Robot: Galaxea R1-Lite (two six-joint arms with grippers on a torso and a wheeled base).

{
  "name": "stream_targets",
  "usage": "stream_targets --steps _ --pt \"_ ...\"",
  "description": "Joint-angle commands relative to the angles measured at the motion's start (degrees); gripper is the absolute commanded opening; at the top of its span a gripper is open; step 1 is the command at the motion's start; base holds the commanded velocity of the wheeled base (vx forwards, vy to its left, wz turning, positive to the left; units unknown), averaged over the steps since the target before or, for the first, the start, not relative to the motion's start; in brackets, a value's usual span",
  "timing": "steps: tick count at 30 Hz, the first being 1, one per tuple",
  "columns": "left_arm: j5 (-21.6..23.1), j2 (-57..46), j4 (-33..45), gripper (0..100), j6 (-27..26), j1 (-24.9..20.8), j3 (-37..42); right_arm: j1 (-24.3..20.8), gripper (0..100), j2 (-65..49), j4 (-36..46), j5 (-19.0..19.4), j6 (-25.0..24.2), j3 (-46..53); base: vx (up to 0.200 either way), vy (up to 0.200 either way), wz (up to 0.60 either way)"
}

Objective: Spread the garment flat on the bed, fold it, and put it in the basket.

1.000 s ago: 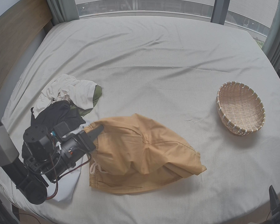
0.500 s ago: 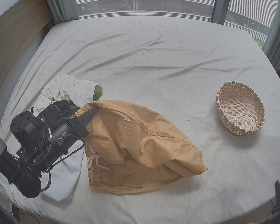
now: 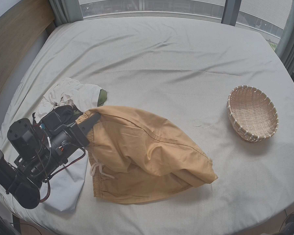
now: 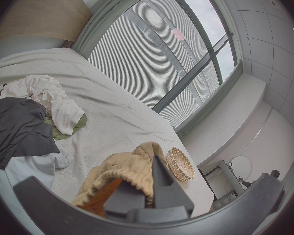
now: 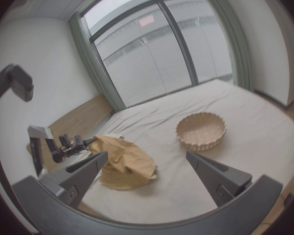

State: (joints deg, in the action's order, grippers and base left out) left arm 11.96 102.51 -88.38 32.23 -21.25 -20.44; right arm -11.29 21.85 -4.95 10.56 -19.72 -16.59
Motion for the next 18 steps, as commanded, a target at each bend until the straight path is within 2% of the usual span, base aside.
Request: stream_targets --steps 1,2,4,6,10,18 --pt "0.2 -0.1 0.0 0 -0.2 0.3 1.3 -5.1 100 23.3 -10.2 3.9 -5.7 -4.4 0.000 0.000 0.00" --pt "0.2 -0.1 0.0 0 -0.2 0.2 1.3 -5.3 100 28.3 -15.9 4.7 -6.0 -3.8 0.000 0.000 0.00" --pt "0.2 -0.1 0.0 0 -0.3 0.0 1.3 -5.3 100 31.3 -18.3 4.7 -6.2 -3.7 0.000 0.000 0.00" --pt "0.2 0.0 0.0 0 -0.4 -0.1 1.4 -5.7 100 39.0 -23.3 4.8 -8.0 -2.7 0.000 0.000 0.00" --pt "0.2 0.0 0.0 0 -0.5 0.0 1.6 -6.9 100 45.1 -26.3 4.8 -9.7 -2.6 0.000 0.000 0.00" --pt "0.2 0.1 0.0 0 -0.5 0.1 2.3 -6.6 100 56.3 -34.1 4.7 -12.0 -1.2 0.000 0.000 0.00"
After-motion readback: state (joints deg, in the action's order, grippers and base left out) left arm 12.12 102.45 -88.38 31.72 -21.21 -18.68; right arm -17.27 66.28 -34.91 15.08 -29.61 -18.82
